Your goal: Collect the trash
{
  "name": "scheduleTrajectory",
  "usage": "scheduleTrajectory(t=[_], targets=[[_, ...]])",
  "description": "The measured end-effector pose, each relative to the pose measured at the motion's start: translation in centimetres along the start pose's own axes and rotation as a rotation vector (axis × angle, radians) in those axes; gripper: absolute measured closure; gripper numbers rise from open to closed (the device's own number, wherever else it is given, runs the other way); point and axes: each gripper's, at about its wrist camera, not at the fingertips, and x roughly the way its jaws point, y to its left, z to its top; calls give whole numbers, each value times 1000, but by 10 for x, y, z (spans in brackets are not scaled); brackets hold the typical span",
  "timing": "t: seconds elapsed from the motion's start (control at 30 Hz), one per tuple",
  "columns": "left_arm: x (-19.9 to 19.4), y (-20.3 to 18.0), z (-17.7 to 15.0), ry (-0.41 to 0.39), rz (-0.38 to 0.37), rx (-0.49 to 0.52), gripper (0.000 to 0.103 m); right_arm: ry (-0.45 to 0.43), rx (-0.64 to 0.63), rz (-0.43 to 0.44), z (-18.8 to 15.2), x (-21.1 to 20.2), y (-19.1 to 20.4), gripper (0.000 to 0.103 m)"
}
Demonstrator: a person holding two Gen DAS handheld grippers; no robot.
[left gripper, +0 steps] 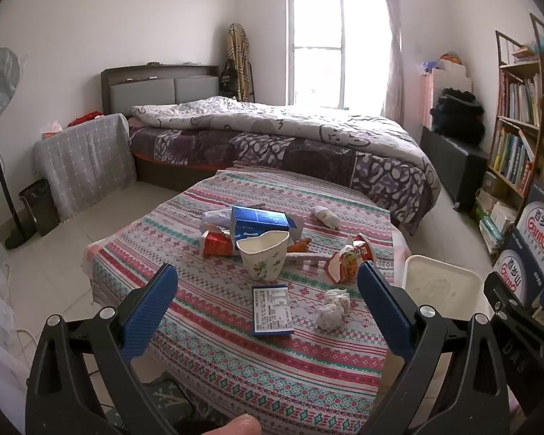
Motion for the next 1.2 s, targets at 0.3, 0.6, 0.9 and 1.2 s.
scheduleTrajectory(t=[0.3,0.6,0.9,1.2], targets=[[1,2,-1,1,-1,-4,7,8,0,2,0,-1,3,7],[2,5,-4,6,1,-9,7,13,1,2,-1,-1,5,7],[6,9,-5,18,4,-15,7,15,-1,2,-2,0,7,7],[16,9,-8,46,9,-12,7,40,-4,2,-11,5,7,7]])
